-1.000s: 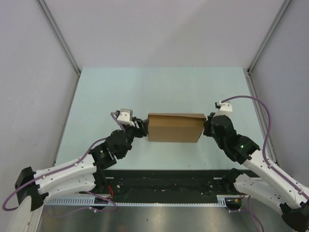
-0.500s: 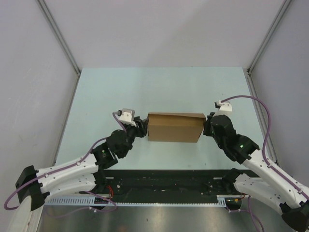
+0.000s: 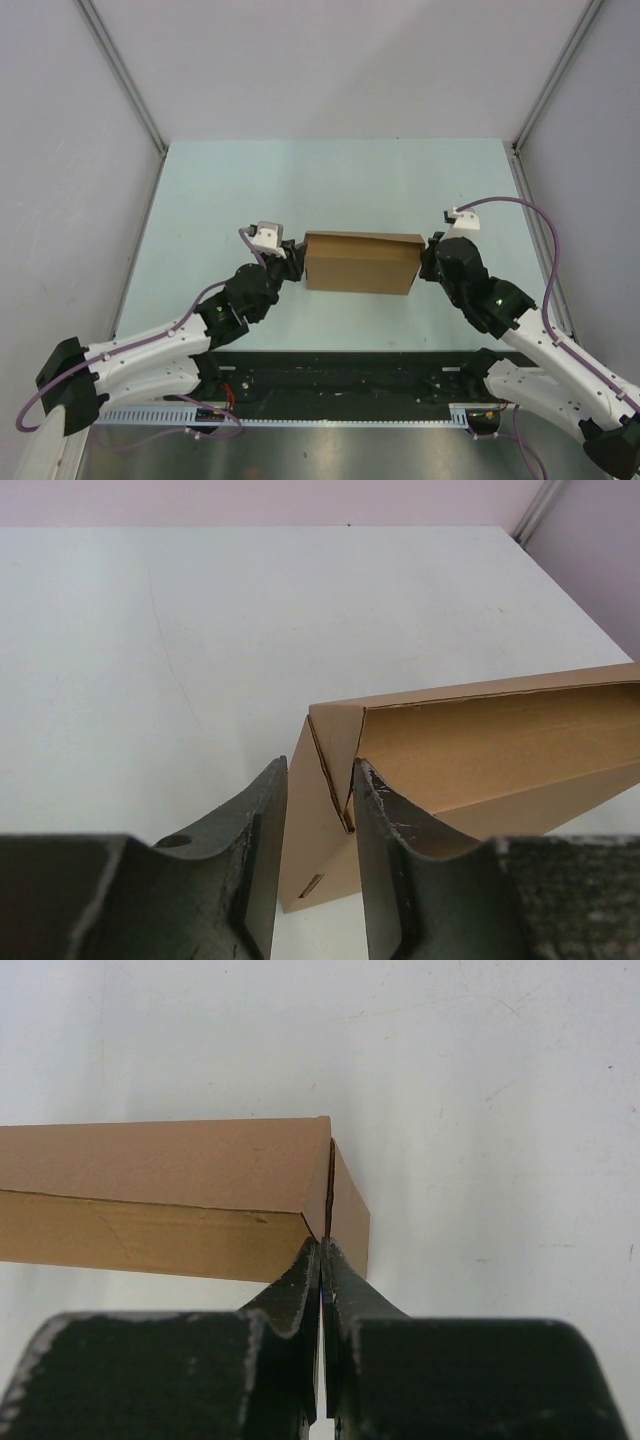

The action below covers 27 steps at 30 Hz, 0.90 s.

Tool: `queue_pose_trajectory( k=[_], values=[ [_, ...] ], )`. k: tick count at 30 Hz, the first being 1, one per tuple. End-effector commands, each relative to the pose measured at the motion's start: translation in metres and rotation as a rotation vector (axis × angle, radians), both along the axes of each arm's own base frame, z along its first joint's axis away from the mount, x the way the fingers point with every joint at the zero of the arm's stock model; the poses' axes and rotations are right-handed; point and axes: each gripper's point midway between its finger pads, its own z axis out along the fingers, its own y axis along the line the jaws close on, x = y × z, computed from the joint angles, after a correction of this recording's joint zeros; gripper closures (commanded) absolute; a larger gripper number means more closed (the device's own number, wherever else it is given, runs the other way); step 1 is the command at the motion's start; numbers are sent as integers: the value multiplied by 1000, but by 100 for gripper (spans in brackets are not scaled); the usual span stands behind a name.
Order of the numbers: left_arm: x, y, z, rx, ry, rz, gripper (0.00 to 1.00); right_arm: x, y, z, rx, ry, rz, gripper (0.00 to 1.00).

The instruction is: Fold the paper box

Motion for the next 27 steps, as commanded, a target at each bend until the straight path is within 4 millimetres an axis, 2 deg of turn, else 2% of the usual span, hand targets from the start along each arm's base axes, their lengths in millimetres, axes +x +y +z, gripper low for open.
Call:
queue_pose_trajectory(
  k=[1, 5, 8, 9, 10, 22, 27],
  values=[
    [6, 1, 17, -37, -46, 7, 63, -10, -10, -22, -74, 77, -11, 100],
    [8, -1, 21, -37, -55, 2, 69, -9, -10, -23, -76, 79, -11, 100],
    [8, -4, 22, -45, -60, -16, 85, -10, -10, -24, -79, 84, -10, 100],
    [7, -5, 22, -48, -62, -24, 95, -10, -9, -25, -80, 85, -7, 100],
    [7, -6, 21, -48, -61, -29, 100, -10, -8, -25, -80, 87, -6, 100],
    [2, -10, -4, -65, 1, -52, 100, -12, -5, -27, -89, 92, 3, 100],
    [0, -12, -23, -40, 55, -56, 100, -14, -4, -30, -98, 102, 4, 100]
  ],
)
